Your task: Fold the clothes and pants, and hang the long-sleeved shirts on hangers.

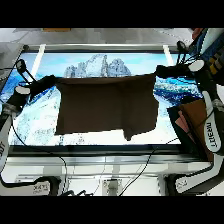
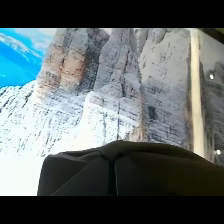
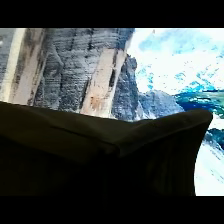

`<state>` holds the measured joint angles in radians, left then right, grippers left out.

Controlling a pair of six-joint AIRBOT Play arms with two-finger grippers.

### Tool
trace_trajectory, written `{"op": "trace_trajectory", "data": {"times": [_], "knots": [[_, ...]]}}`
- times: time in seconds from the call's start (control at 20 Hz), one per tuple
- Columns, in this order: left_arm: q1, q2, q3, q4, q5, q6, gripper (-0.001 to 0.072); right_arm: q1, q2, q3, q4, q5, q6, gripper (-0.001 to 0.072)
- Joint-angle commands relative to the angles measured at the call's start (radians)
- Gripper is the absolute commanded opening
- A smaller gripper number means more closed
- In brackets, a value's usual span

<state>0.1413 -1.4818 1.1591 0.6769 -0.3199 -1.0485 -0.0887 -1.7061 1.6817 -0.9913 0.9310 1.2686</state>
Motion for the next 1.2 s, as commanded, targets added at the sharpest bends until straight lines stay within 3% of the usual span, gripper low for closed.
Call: {"op": "trace_trajectory", "data": {"times": [0.0,0.25,0.3,0.35,0.4,0.45,0.6,0.7,0.75,0.85,1.0,1.15], "knots": [[0.028,-0.04,0.011,0.143,-0.072,0.0,0.0013,0.013,-0.044,0.0,-0.098,0.053,0.006,0.001],[0.032,-0.069,0.011,0.206,-0.13,0.001,0.0015,0.017,-0.096,0.0,-0.109,0.129,0.015,0.0011],[0.025,-0.072,0.011,0.209,-0.14,0.001,0.0091,0.017,-0.1,0.0,-0.115,0.132,0.015,0.0072],[0.021,-0.069,0.011,0.217,-0.147,0.001,0.0385,0.013,-0.098,0.0,-0.117,0.132,0.015,0.04],[0.022,-0.065,0.011,0.216,-0.16,0.0,0.072,0.011,-0.095,0.004,-0.121,0.134,0.027,0.0591],[0.028,-0.055,0.011,0.217,-0.192,0.0,0.0711,0.006,-0.092,0.016,-0.127,0.151,0.035,0.0584],[0.072,0.005,0.011,0.225,-0.39,0.001,0.0709,-0.034,-0.07,0.049,-0.219,0.28,0.035,0.0431],[0.12,0.064,0.011,0.283,-0.548,0.0,0.0704,-0.089,-0.054,0.048,-0.284,0.432,0.026,0.0421],[0.146,0.095,0.011,0.318,-0.615,0.0,0.0704,-0.126,-0.053,0.039,-0.293,0.547,0.003,0.0357],[0.203,0.157,0.004,0.344,-0.71,0.0,0.0704,-0.202,-0.048,-0.036,-0.266,0.712,0.001,0.0331],[0.282,0.252,-0.088,0.344,-0.729,0.001,0.0704,-0.284,-0.003,-0.286,-0.061,0.75,-0.029,0.033],[0.338,0.344,-0.24,0.344,-0.729,0.032,0.0704,-0.284,0.05,-0.523,0.041,0.657,-0.122,0.0331]]}}
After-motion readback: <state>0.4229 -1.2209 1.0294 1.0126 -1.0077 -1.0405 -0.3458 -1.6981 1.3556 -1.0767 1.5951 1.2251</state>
